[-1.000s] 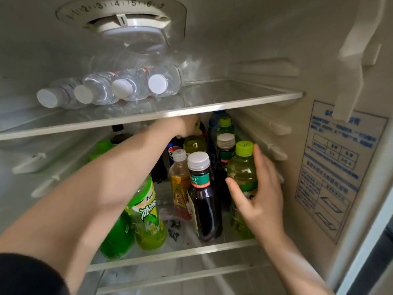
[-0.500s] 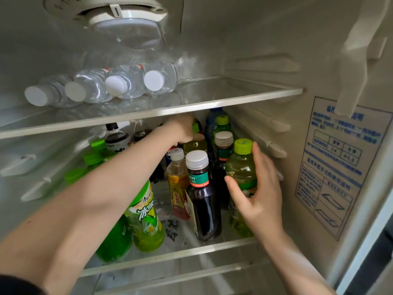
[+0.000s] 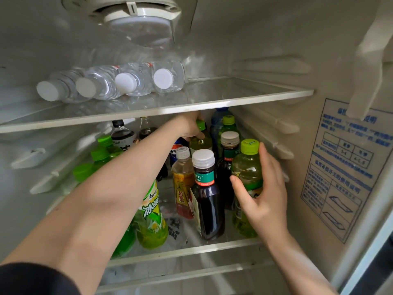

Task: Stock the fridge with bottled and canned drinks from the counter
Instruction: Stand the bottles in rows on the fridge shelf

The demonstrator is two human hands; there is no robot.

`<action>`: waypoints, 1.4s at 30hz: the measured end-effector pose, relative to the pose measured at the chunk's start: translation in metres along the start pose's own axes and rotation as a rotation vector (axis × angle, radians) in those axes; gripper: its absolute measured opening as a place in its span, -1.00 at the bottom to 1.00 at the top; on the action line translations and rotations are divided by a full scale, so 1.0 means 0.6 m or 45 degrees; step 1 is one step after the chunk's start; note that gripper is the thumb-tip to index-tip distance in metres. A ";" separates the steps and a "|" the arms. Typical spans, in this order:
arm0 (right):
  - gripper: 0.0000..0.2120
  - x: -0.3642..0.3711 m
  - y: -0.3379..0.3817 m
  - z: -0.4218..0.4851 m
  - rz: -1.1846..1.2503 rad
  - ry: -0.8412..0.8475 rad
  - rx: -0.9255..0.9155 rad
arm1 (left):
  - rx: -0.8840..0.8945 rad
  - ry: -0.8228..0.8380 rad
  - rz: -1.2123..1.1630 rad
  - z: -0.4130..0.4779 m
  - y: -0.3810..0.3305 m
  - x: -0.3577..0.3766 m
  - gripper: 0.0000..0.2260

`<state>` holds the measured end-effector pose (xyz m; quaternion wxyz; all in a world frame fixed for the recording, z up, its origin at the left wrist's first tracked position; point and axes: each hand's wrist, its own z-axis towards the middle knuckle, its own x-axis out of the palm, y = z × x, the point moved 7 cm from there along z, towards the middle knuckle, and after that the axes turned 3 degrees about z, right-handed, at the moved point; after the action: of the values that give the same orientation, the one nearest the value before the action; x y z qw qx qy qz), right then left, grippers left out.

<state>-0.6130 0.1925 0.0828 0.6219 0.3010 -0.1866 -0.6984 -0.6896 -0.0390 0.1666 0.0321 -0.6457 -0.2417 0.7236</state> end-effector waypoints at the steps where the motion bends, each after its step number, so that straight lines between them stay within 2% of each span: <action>1: -0.29 0.000 0.000 0.000 -0.002 0.002 0.000 | 0.006 -0.007 0.011 0.001 0.000 0.000 -0.42; 13: -0.28 0.000 -0.001 0.001 -0.019 0.014 -0.027 | 0.018 -0.071 0.111 -0.007 -0.004 -0.004 -0.46; 18: -0.28 0.001 -0.001 0.001 -0.019 0.007 -0.039 | 0.084 -0.161 0.271 -0.013 -0.011 -0.005 -0.48; 24: -0.28 0.000 0.000 0.001 -0.019 0.002 -0.048 | 0.134 -0.101 0.248 -0.036 -0.013 0.000 -0.58; 28: -0.28 -0.002 0.000 0.002 -0.050 0.009 -0.046 | 0.215 -0.159 0.416 -0.083 -0.027 -0.031 -0.60; 31: -0.27 -0.003 0.001 0.003 -0.051 0.016 -0.043 | 0.231 -0.115 0.574 -0.159 -0.020 -0.048 -0.61; 36: -0.27 -0.004 0.002 0.002 -0.045 0.018 -0.044 | 0.146 -0.199 0.521 -0.287 0.035 -0.080 -0.52; 40: -0.28 -0.002 0.003 0.001 -0.038 0.006 -0.023 | 0.019 -0.059 0.599 -0.323 0.084 -0.078 -0.35; 42: -0.28 -0.003 0.005 0.002 -0.039 0.003 -0.024 | -0.003 -0.065 0.550 -0.332 0.097 -0.079 -0.31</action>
<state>-0.6116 0.1937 0.0857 0.6143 0.2988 -0.1745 -0.7091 -0.4771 -0.0459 0.1777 -0.1306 -0.6640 -0.0994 0.7295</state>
